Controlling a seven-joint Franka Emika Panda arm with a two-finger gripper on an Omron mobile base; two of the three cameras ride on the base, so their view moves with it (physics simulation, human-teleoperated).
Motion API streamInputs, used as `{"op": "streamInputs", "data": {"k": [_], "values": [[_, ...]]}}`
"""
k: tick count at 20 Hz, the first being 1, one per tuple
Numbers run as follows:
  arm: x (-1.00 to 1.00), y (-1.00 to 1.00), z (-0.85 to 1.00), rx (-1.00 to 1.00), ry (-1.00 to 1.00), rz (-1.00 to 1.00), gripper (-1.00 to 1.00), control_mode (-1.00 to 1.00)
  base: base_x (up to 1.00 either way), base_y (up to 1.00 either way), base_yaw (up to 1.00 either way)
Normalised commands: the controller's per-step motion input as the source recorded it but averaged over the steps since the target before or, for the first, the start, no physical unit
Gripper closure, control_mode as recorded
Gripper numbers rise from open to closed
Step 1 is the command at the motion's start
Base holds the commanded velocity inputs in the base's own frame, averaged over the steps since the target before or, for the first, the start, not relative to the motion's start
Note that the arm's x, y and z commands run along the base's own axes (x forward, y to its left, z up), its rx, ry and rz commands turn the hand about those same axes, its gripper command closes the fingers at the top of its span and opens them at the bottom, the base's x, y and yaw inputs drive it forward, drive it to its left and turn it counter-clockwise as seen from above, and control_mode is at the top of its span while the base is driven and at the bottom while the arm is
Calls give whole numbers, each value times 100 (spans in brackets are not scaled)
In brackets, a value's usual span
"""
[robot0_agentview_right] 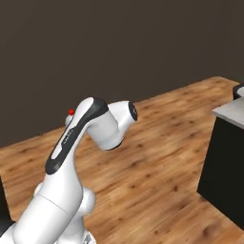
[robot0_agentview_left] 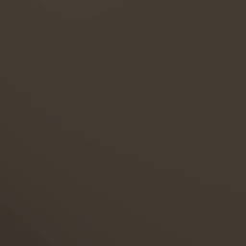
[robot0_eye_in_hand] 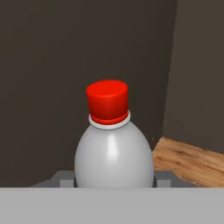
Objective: Place the drinks on the dining counter in a tight cluster.
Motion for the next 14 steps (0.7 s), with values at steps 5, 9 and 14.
{"op": "streamInputs", "data": {"k": [5, 9, 14], "values": [[0, 0, 0, 0, 0, 0, 100, 100, 100, 94, -45], [0, 0, 0, 0, 0, 0, 100, 100, 100, 94, -45], [0, 0, 0, 0, 0, 0, 100, 100, 100, 94, -45]]}}
